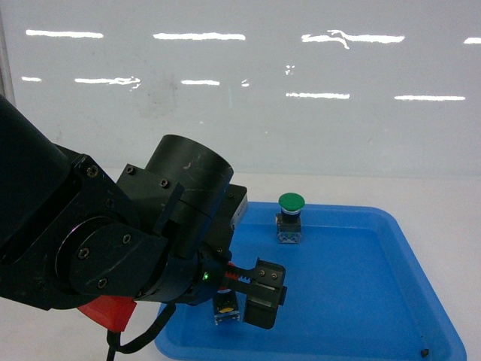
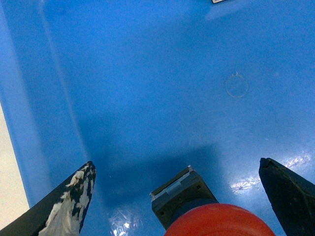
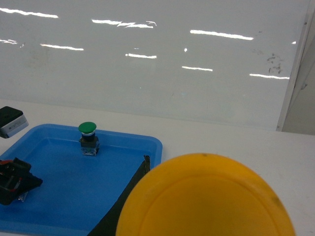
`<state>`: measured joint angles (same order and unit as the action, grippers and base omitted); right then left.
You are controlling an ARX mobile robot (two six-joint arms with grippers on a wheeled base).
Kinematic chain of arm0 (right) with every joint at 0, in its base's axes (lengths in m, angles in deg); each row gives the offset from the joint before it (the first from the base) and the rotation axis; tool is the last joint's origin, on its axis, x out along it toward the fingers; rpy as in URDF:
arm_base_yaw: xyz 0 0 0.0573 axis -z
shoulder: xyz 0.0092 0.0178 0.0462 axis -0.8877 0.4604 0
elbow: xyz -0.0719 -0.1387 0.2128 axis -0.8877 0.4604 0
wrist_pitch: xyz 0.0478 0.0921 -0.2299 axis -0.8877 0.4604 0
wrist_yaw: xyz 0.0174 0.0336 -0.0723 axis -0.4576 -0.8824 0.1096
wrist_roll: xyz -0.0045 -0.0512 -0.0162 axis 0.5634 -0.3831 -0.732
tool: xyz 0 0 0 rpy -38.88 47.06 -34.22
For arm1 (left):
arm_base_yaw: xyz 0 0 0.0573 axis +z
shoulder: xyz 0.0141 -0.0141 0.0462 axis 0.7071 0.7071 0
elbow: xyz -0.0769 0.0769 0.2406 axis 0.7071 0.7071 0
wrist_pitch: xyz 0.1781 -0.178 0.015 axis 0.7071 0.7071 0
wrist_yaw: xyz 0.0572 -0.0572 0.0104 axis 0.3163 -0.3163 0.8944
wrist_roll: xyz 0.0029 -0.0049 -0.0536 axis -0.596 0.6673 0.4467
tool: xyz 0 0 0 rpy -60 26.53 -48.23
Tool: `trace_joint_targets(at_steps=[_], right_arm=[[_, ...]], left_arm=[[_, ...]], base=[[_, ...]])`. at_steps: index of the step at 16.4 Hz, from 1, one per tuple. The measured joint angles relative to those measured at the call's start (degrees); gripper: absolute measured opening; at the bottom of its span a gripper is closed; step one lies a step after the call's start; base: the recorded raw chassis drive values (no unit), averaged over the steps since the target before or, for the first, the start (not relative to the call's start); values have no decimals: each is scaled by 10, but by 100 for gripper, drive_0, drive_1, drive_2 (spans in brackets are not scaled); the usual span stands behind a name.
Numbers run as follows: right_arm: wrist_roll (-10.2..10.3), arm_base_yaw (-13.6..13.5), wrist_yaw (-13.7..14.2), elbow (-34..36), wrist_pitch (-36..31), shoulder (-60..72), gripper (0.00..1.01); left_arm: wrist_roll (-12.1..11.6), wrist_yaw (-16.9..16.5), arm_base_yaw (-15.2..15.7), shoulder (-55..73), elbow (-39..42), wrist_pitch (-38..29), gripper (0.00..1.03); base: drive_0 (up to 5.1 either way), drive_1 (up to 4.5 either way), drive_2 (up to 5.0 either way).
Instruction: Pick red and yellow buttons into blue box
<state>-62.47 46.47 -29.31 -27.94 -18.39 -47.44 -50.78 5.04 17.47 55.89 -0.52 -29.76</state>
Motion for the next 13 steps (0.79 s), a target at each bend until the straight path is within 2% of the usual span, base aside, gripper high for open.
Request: trace_joint_targets(at_steps=[3,4,7,8,10,13], right_arm=[[0,0,0,0,0,0,27],[0,0,0,0,0,0,27],[0,0,0,0,0,0,27],[0,0,0,0,0,0,27],[0,0,0,0,0,0,27],[0,0,0,0,0,0,27]], left_arm=[[2,-2,-2,5,3,-17,97],[4,5,-5,9,10,-20,83],[8,7,-5,14,18,-22,57],[8,6,-5,15,21,-34,42],[8,11,-5,15,25,-54,26],[-11,19,0,5,51,-92,25]], base=[[0,0,0],[0,0,0],[0,0,0],[0,0,0],[0,0,0],[0,0,0]])
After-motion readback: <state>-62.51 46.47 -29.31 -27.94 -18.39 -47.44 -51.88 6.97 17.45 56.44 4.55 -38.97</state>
